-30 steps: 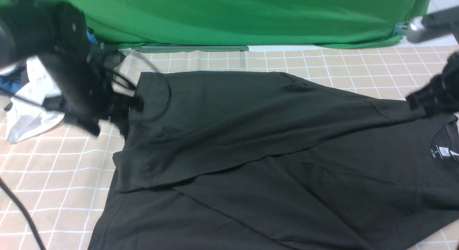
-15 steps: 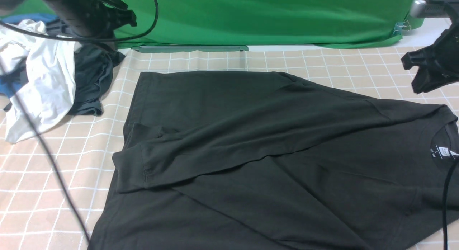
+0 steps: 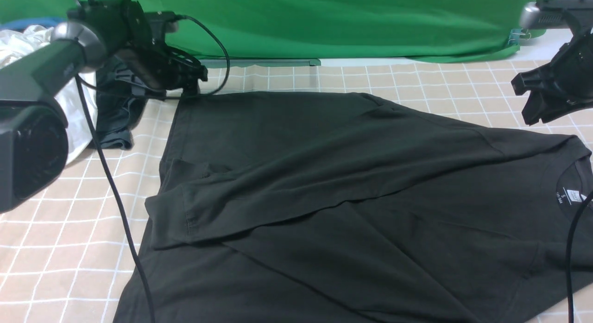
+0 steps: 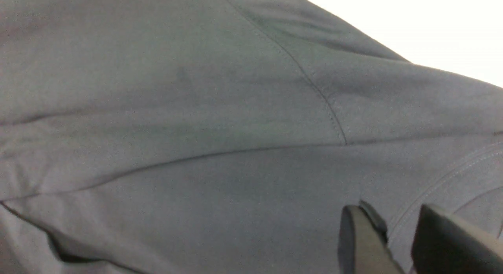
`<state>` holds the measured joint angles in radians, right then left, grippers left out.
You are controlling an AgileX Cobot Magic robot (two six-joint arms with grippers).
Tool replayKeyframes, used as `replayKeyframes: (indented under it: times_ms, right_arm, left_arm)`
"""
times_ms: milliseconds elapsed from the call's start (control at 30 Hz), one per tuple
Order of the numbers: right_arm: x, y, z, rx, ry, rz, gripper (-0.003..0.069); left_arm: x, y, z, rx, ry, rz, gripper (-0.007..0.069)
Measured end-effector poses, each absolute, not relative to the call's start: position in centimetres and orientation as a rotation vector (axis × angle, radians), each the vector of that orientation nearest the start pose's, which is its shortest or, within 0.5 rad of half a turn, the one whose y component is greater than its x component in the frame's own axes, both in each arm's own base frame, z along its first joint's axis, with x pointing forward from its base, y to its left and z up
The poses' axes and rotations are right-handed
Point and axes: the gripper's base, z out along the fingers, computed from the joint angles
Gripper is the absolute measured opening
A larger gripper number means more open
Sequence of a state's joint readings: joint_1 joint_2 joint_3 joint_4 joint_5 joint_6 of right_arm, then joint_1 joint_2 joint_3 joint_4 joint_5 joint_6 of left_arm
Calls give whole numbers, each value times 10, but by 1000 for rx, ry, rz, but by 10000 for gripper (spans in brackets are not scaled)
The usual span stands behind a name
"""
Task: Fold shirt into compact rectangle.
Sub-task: 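Grasp the near edge of the shirt at its hem and shoulder corners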
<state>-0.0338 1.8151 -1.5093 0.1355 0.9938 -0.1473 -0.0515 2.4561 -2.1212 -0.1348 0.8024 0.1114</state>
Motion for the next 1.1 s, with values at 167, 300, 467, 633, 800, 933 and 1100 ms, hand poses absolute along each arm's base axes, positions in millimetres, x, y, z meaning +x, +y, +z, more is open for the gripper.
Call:
replayKeyframes:
  times_ms: [167,300,467,633,800,933,1100]
  right_arm:
    - [389,-3,271,-99,2754,124,235]
    - [390,-3,271,-101,2735,115,235]
    - [395,-11,274,-63,2675,96,238]
    - [394,-43,274,97,2665,80,242]
    - [391,-68,273,212,2653,57,261]
    - [399,-74,263,234,2633,47,346]
    - [414,-77,238,245,2616,41,483]
  left_arm:
    - [538,-38,150,156,2600,-139,476]
    - [538,-38,149,245,2589,-121,318]
    - [539,-44,148,285,2567,-206,52]
    - [538,-42,150,274,2581,-170,36]
    - [536,-33,166,286,2578,-40,36]
    - [537,-30,178,303,2544,11,36]
    - [538,-30,179,301,2525,17,36]
